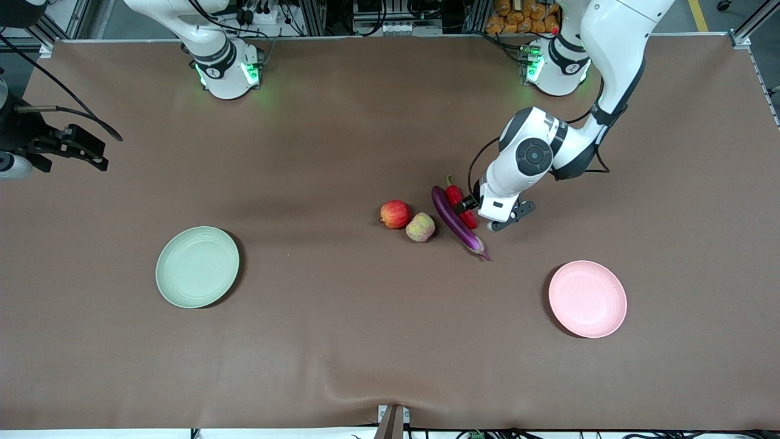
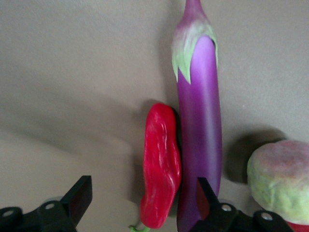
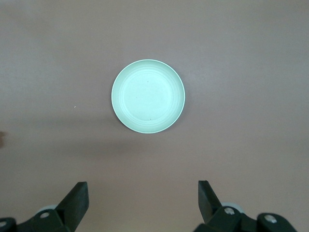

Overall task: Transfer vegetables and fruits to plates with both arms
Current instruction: 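Close the left gripper on the red pepper and lift it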

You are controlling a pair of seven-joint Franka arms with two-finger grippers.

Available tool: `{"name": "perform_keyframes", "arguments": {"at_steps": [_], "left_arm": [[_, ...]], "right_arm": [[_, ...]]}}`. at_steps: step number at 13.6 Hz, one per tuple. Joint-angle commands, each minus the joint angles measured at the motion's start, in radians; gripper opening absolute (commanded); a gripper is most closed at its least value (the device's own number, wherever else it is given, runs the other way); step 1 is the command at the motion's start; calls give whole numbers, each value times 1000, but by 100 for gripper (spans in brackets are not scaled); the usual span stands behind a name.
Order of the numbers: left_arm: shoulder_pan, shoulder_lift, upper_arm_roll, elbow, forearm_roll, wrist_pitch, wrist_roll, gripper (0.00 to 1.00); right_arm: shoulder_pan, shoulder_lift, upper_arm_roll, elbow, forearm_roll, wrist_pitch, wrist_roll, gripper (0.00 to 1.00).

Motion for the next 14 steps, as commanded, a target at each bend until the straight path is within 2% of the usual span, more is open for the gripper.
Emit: {"name": "perform_keyframes", "arguments": {"at_steps": [1,5,14], "left_arm": [[-28,3,3,-27,2,48,-40,91],[-48,44,6,-27,3,91,-83,85],[-51,55,6,-53,3,93,-83,69]], "right_arm": [[3,17,0,14,3,-3,-4,100],[9,21,0,15,3,-5,-4,100],[10,25,0,15,3,-5,-2,100]]}}
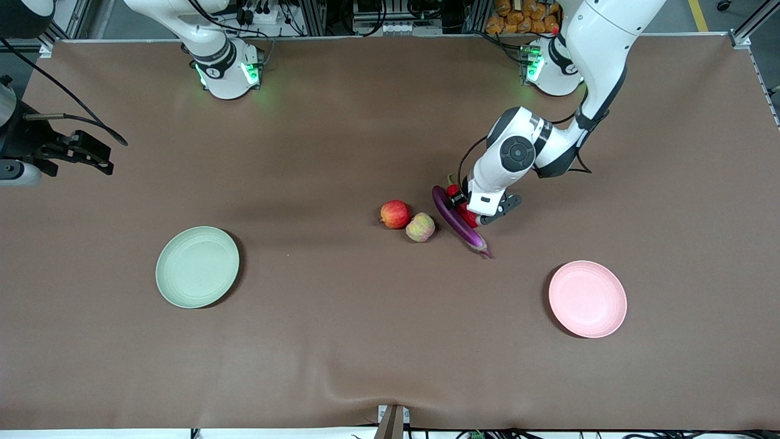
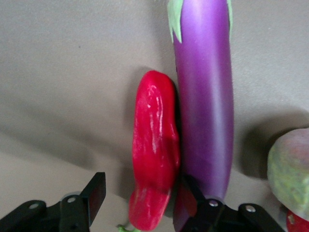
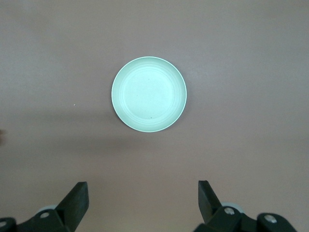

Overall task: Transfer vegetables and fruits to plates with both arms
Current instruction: 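Close the left gripper on the red pepper and lift it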

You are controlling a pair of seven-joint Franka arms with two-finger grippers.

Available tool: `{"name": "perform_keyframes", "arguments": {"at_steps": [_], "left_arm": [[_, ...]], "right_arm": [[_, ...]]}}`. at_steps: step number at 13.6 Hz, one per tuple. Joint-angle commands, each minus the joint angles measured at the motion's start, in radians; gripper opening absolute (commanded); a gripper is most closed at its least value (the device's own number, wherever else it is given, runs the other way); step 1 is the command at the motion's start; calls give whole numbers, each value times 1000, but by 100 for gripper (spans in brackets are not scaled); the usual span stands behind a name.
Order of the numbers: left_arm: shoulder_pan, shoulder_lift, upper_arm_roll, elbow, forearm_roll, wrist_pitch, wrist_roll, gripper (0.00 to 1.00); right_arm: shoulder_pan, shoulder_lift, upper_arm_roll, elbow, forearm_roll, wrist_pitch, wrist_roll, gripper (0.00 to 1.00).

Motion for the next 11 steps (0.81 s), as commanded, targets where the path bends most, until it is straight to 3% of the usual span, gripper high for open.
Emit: {"name": "perform_keyframes", "arguments": {"at_steps": [1,4,6,8,10,11], "left_arm": [[-14,10,5,-14,8,28,-21,68],[-13,39,5,-14,25,74,-21,68],[-13,50,5,-11,28,88,-21,61],[-11,59,7,-8,36,100,-21,44],[-10,58,7,-7,42,108,-21,9],[-2,43,7,-8,43,106,-22,0]], "right_arm": [[8,6,-2,15,3,-5,-2,100],[6,6,-3,15,3,-6,-2,100],[6,6,-2,15,3,-6,-2,100],[6,6,-2,15,3,-6,-2,100],[5,7,-4,15,3,-6,-2,100],[0,12,-3,16,3,-5,-4,100]]}}
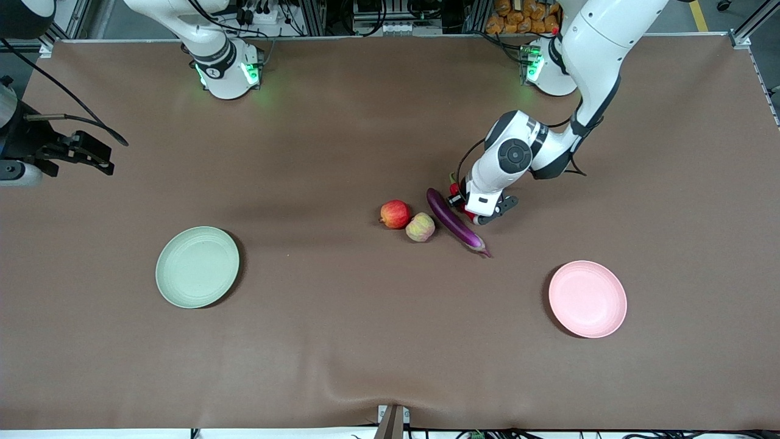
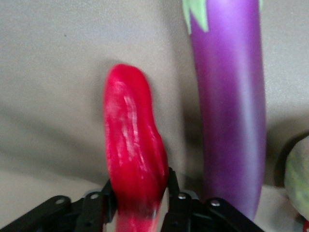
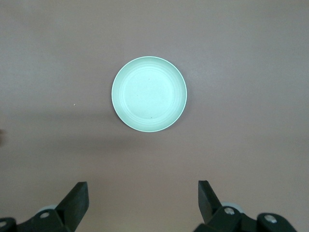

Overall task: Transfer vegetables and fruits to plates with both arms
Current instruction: 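Close the left gripper on the red pepper and lift it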

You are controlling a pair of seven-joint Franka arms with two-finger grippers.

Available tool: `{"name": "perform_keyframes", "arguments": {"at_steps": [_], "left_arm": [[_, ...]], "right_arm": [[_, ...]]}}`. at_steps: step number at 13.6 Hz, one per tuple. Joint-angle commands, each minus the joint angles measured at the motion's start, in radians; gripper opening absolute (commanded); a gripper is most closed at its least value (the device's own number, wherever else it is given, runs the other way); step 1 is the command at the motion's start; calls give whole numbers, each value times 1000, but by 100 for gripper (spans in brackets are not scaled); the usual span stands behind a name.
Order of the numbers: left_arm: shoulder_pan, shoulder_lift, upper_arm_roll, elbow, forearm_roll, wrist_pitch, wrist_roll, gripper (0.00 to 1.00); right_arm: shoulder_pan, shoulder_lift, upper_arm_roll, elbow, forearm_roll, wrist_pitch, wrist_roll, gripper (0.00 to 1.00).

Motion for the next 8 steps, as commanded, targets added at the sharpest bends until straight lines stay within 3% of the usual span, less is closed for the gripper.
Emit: {"name": "perform_keyframes", "arguments": {"at_steps": [1,6,8], "left_arm": [[10,-32,4,4,32,19,-22,0],[130,-250,2,82,35,-310,21,0],[200,-280,2,124,35,-377,67,0]], "right_arm": [[-5,21,-4,18,2,-5,-5,100],[0,60,-5,22,-19,11,-17,100],[9,110,-5,24,-18,31,-17,100]]}}
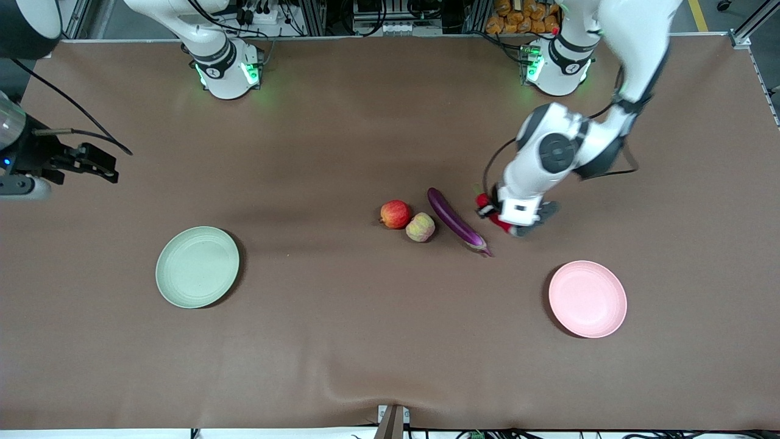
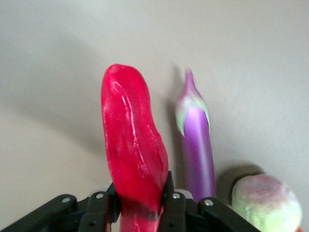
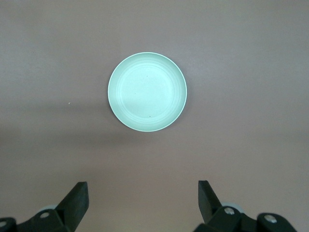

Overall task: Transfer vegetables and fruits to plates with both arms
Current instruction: 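Carry the pepper onto the pink plate while the right gripper reaches the pomegranate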

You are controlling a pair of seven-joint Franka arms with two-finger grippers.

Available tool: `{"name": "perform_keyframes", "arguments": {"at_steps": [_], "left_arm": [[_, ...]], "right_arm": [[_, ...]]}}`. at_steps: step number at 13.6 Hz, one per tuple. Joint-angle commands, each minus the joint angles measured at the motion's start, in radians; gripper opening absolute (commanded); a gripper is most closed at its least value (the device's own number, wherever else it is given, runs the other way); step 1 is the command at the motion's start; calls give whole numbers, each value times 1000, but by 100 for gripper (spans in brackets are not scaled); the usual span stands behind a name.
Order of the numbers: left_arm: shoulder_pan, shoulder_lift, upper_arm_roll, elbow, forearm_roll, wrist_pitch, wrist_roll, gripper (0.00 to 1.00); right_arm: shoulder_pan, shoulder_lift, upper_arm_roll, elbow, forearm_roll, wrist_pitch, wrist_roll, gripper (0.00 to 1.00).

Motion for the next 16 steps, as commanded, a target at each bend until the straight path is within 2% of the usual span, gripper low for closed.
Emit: {"name": "perform_keyframes", "arguments": {"at_steps": [1,4,5,8,11,13,16], "left_arm": [[97,-54,-5,38,17,-73,51,0],[218,-4,0,109,28,-73,129,0],[268,30,0,150,52,-75,157,0],[370,208,0,283,117,-69,269,0],[396,296,0,327,138,-47,291,0],[395,336,0,333,164,-12,311,0],[399,380,1,368,224,-12,427,0]], "right_arm": [[15,54,0,24,-8,12,-13,100],[90,78,2,26,32,38,16,100],[110,92,0,26,73,57,66,100],[205,160,2,27,153,141,340,100],[364,251,2,48,148,241,653,100],[462,363,0,139,144,265,825,100],[533,500,0,245,147,320,1011,100]]}}
